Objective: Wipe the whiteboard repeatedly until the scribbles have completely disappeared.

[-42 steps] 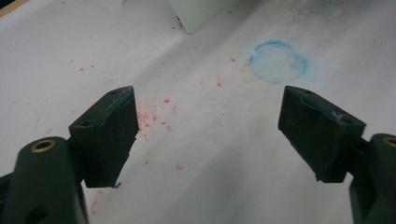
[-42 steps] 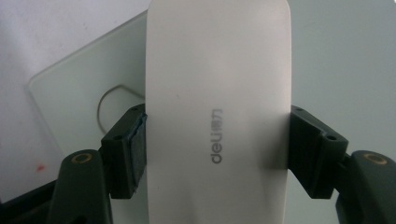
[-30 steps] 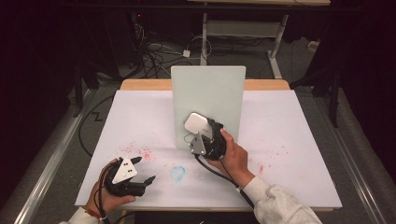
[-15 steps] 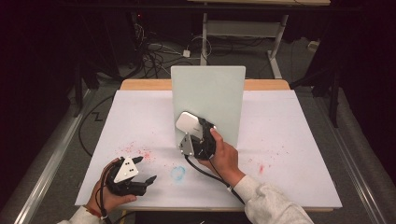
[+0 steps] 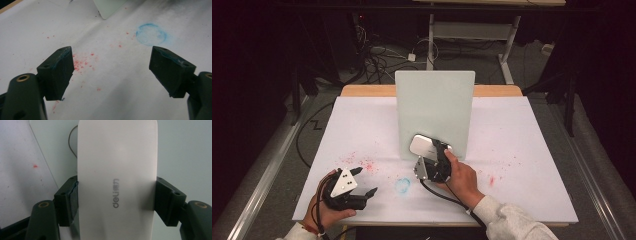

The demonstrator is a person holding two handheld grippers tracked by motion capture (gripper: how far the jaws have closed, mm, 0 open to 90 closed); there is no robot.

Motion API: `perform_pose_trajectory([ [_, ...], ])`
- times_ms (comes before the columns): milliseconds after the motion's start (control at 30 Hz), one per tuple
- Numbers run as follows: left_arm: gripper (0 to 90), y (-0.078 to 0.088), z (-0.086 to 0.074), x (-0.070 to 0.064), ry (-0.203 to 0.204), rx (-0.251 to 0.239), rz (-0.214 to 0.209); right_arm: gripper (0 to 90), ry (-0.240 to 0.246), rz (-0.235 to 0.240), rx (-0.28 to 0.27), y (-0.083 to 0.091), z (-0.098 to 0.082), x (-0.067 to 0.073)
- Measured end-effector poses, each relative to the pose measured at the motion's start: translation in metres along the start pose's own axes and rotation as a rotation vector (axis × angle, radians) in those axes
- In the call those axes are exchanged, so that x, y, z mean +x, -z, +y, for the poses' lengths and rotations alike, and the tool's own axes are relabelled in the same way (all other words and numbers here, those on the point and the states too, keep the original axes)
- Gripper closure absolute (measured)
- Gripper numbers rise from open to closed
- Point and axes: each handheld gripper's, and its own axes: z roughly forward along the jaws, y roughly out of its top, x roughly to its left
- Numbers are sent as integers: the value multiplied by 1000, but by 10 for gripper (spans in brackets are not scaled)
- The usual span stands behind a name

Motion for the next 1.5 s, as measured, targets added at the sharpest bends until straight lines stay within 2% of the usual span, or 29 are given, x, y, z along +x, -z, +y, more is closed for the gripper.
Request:
perform_pose_trajectory([
  [167,193,-2,1,0,-4,6,-3,307,-8,5,4,0,-2,4],
  [367,193,-3,2,0,-11,7,-9,307,-8,37,-7,-2,3,12],
  [433,193,-4,2,0,-11,7,-11,307,19,33,3,-2,5,15],
  [633,193,-4,2,0,-14,9,-13,306,26,54,5,-3,11,15],
  [733,193,-5,3,-1,-16,10,-14,306,46,73,-21,-4,15,18],
  [1067,193,-6,3,-1,-18,11,-17,306,138,66,-38,-10,37,32],
  [1167,193,-6,3,-1,-18,12,-18,306,168,48,-52,-12,42,37],
  [1367,193,-5,2,-1,-14,10,-15,307,168,52,-39,-12,41,35],
  [1400,193,-4,2,-1,-15,9,-15,307,179,50,-27,-11,40,35],
  [1500,193,-3,1,0,-11,7,-11,307,177,43,-26,-9,31,30],
])
